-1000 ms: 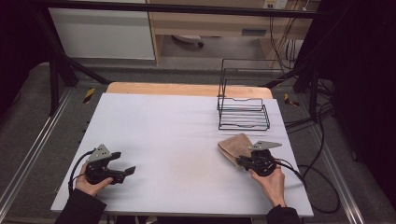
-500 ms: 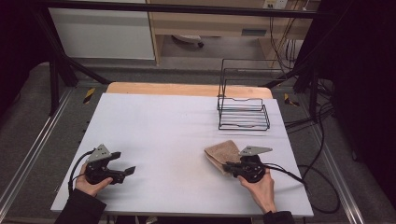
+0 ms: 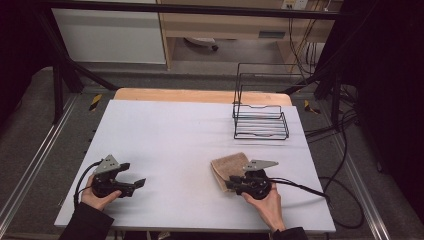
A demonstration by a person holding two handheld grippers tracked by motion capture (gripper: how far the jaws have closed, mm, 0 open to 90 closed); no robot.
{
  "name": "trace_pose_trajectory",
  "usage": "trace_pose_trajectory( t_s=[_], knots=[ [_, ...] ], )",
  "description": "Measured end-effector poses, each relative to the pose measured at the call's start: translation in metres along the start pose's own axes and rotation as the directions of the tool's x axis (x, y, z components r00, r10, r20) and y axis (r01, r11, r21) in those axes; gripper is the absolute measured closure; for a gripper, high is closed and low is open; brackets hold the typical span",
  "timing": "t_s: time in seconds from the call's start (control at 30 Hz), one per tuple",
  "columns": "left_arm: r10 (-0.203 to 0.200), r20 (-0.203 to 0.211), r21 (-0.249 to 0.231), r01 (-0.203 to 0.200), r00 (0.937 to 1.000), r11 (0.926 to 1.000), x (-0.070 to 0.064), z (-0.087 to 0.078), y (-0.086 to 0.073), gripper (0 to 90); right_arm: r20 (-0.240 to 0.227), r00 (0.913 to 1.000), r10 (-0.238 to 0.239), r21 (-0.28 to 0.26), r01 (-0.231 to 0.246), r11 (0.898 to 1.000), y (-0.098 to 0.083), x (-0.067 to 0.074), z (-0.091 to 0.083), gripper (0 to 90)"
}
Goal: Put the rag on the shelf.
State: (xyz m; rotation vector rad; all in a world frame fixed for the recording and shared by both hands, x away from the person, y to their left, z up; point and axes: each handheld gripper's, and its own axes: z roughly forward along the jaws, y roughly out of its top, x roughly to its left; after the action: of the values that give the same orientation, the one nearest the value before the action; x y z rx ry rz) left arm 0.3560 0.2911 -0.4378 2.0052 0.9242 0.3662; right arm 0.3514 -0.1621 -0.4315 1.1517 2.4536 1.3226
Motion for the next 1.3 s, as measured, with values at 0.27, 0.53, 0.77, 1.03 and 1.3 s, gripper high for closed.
trace_pose_trajectory(
  t_s=[0.27,0.53,0.77,1.03,1.3],
  knots=[
    [-0.002,-0.001,0.001,0.002,1.0,1.0,-0.001,0.001,0.001,10.7,0.155,0.9871,0.039,-0.023,-0.035,0.999,-0.007,-0.034,-0.027,52.7],
    [0.0,-0.001,-0.001,0.0,1.0,1.0,-0.001,0.001,0.001,10.7,0.174,0.9821,0.074,0.064,-0.086,0.994,-0.024,-0.052,-0.024,63.1],
    [0.0,0.002,0.003,0.0,1.0,1.0,-0.002,0.001,0.001,10.7,0.177,0.9804,0.086,0.074,-0.1,0.992,-0.024,-0.051,-0.024,82.0],
    [0.003,0.005,0.007,-0.003,1.0,1.0,-0.004,0.003,0.001,10.7,0.212,0.9692,0.126,0.058,-0.141,0.988,-0.026,-0.045,-0.036,86.5],
    [0.004,-0.002,0.011,-0.004,1.0,0.9999,-0.006,0.003,0.002,10.6,0.246,0.9596,0.137,0.066,-0.157,0.985,-0.034,-0.038,-0.042,85.7]
  ],
)
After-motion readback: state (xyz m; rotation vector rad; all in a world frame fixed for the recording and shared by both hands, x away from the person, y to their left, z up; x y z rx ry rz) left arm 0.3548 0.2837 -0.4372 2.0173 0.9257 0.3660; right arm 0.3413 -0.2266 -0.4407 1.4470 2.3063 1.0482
